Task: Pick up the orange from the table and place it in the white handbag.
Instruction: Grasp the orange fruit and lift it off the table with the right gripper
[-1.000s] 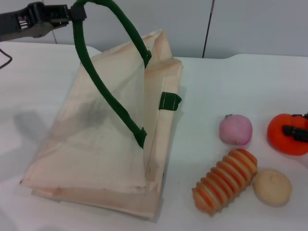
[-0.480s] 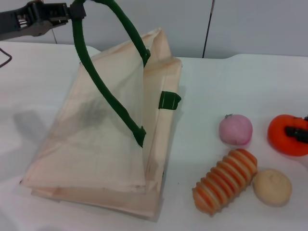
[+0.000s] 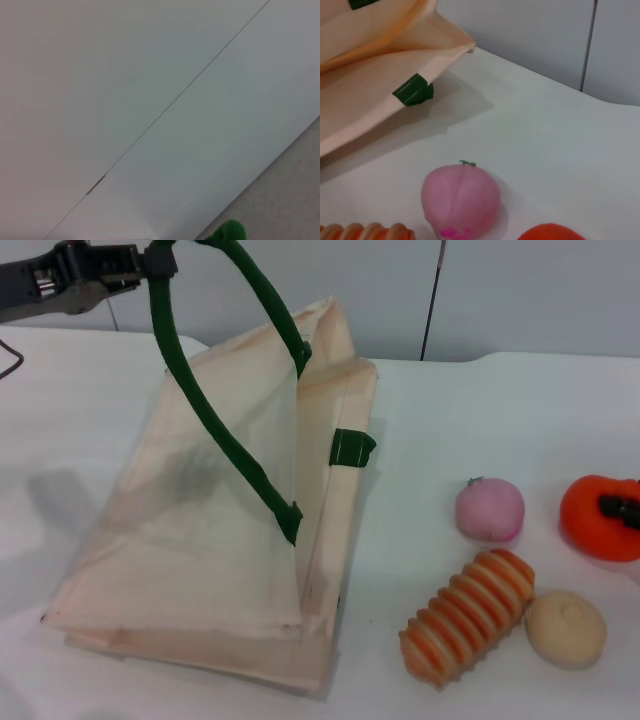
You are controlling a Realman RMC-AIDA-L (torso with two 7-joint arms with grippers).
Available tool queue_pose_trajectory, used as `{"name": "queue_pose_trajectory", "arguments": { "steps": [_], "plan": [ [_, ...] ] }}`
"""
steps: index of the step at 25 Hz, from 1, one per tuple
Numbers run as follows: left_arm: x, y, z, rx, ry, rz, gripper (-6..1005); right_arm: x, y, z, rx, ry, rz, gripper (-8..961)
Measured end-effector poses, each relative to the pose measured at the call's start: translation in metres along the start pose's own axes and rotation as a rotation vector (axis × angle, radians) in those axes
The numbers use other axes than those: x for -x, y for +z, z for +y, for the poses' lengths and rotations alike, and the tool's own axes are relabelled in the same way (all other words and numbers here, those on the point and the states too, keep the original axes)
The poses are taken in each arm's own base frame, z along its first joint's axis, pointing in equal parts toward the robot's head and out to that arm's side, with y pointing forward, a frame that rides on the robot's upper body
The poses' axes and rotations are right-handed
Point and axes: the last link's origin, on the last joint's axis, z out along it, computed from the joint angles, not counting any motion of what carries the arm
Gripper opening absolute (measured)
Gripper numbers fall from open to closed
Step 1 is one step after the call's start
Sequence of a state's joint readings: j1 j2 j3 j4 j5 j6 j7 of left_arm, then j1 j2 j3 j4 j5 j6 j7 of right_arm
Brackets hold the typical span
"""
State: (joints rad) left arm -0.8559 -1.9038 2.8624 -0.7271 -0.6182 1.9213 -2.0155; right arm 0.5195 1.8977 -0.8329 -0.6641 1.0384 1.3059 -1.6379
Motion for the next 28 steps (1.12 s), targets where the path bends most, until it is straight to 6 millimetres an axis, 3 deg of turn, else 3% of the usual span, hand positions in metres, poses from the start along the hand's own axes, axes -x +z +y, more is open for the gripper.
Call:
{"name": "queue_pose_trajectory", "arguments": {
  "steps": [17,22,28],
  "plan": [
    [-0.001,0.001,0.001,0.009,0.0,0.009,128,0.008,-0.011,-0.005,-0.043,-0.018,-0.065,160],
    [-0.002,0.001,0.001,0.014,0.001,0.012,128,0.029,-0.01,0.003,-0.014,-0.074,-0.116,150],
    [-0.006,0.004,0.004,0.031,0.013,0.033,129,0.072,0.008,0.02,0.056,-0.175,-0.171,151]
  ]
}}
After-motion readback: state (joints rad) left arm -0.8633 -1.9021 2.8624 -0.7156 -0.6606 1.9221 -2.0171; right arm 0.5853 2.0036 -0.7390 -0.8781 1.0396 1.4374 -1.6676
